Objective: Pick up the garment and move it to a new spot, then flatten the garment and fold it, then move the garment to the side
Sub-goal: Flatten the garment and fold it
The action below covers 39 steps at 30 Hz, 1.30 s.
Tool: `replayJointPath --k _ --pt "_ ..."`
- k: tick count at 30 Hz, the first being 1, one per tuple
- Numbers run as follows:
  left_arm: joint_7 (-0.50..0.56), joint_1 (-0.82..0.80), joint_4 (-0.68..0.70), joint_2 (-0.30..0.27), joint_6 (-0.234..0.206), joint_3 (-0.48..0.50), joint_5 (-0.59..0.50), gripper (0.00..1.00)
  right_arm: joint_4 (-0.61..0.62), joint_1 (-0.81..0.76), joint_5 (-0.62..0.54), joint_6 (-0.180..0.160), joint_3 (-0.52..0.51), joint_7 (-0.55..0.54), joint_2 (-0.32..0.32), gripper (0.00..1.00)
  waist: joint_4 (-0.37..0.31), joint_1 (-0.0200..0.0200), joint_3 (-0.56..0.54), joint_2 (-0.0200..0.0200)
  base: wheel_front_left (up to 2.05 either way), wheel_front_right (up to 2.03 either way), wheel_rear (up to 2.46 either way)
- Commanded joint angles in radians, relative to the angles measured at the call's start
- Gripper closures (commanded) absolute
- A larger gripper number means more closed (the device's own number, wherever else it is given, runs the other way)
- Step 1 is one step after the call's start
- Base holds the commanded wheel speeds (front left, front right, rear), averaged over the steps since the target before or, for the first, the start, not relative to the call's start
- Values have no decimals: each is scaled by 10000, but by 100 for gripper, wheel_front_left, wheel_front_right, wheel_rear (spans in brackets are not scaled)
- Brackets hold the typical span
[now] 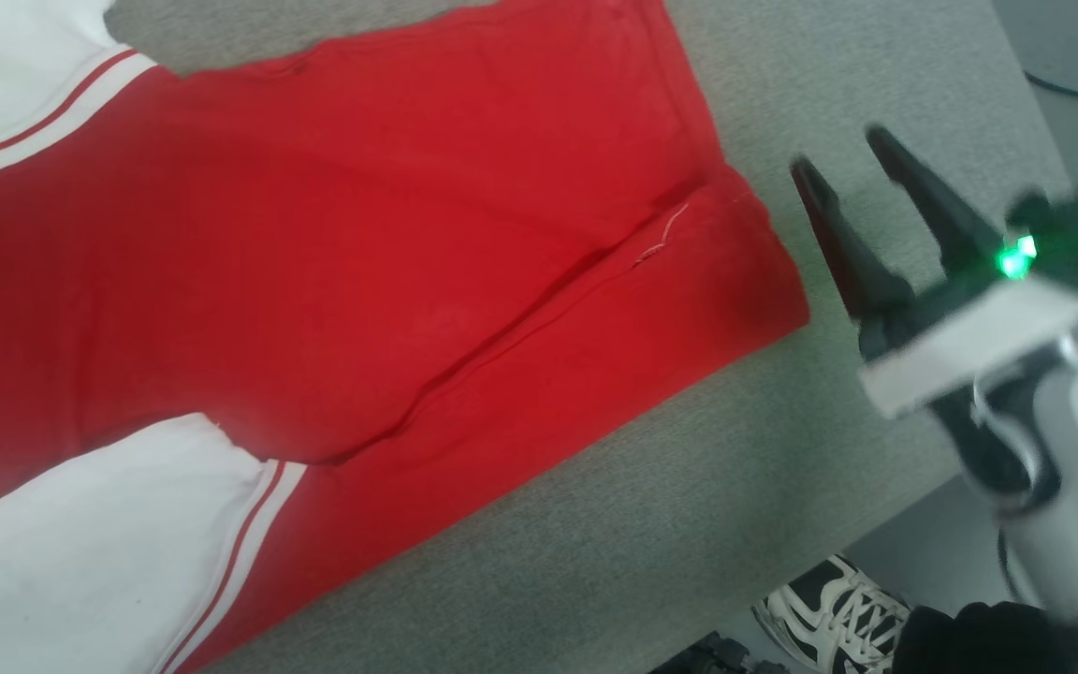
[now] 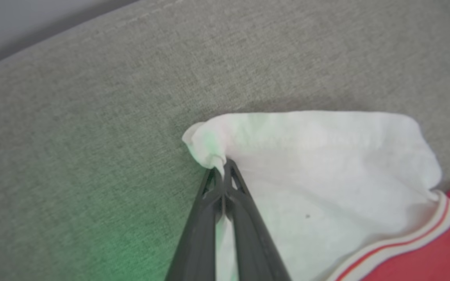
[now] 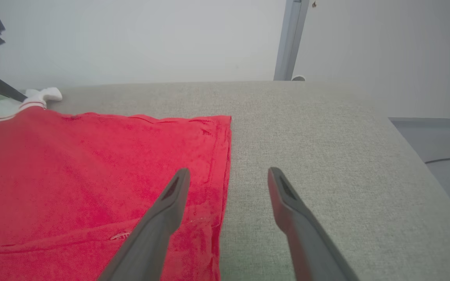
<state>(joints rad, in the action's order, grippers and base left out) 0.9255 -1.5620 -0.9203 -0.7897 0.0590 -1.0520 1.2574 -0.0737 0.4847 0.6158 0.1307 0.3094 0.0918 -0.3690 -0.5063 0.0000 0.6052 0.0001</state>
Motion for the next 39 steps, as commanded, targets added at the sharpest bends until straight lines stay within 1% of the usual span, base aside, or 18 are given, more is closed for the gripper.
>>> replayJointPath --k 1,3,6,13,19,20,21,22,23,24,26,30,31,35,39 --pt "38 410 -19 235 74 -195 26 100 -135 558 155 0 180 -446 -132 0 90 0 62 -1 0 0 0" --pt "41 369 75 392 140 -212 26 100 -363 1334 324 0 557 -1145 -309 0 207 0 99 -1 0 0 0" --pt "-51 193 242 678 231 -208 -9 100 -1049 2642 804 0 1032 -2314 -498 0 480 0 225 -1 0 0 0" --pt "-284 -240 524 1382 394 -189 -45 100 -3455 5482 1925 -2 1817 -5044 -656 0 1255 0 678 -1 0 0 0" --pt "-556 -328 679 1755 562 -247 -88 100 -5233 6972 2461 -2 2371 -6962 -542 0 1787 0 924 -1 0 0 0" --pt "-671 -306 717 1870 611 -253 -56 100 -5500 7223 2603 1 2682 -7371 -517 0 1924 0 960 -1 0 0 0" --pt "-717 -286 735 1934 631 -249 -38 100 -5646 7278 2641 1 2755 -7427 -511 0 1981 0 967 -1 0 0 0" --pt "-773 -262 754 2003 641 -236 7 100 -5755 7329 2646 1 2860 -7465 -534 34 2047 0 967 -1 0 0 0" --pt "-883 -228 772 2055 670 -215 51 100 -5816 7368 2673 1 2959 -7442 -560 65 2108 0 953 -1 0 0 0" --pt "-1019 -186 795 2114 684 -177 76 100 -5862 7410 2718 1 3014 -7332 -578 100 2169 0 923 -1 0 0 0" --pt "-1185 -134 806 2180 698 -124 149 100 -5931 7424 2764 1 3041 -7225 -618 100 2238 0 869 -1 0 0 0" --pt "-2156 59 1033 2445 732 237 494 100 -5998 7376 2839 -2 3145 -6499 -1083 100 2580 0 379 -1 0 0 0" --pt "-2439 153 1264 2529 726 312 649 100 -6008 7311 2892 -3 3158 -6282 -1172 100 2704 0 179 -1 0 0 0" --pt "-3309 803 2228 2460 720 572 1311 100 -5860 6745 3301 -2 3301 -5768 -1539 100 3255 0 -753 -1 0 0 0" --pt "-3987 1540 3524 2305 723 710 1884 100 -5349 6037 3634 -2 3516 -5410 -2280 100 3823 0 -1711 -1 0 0 0"
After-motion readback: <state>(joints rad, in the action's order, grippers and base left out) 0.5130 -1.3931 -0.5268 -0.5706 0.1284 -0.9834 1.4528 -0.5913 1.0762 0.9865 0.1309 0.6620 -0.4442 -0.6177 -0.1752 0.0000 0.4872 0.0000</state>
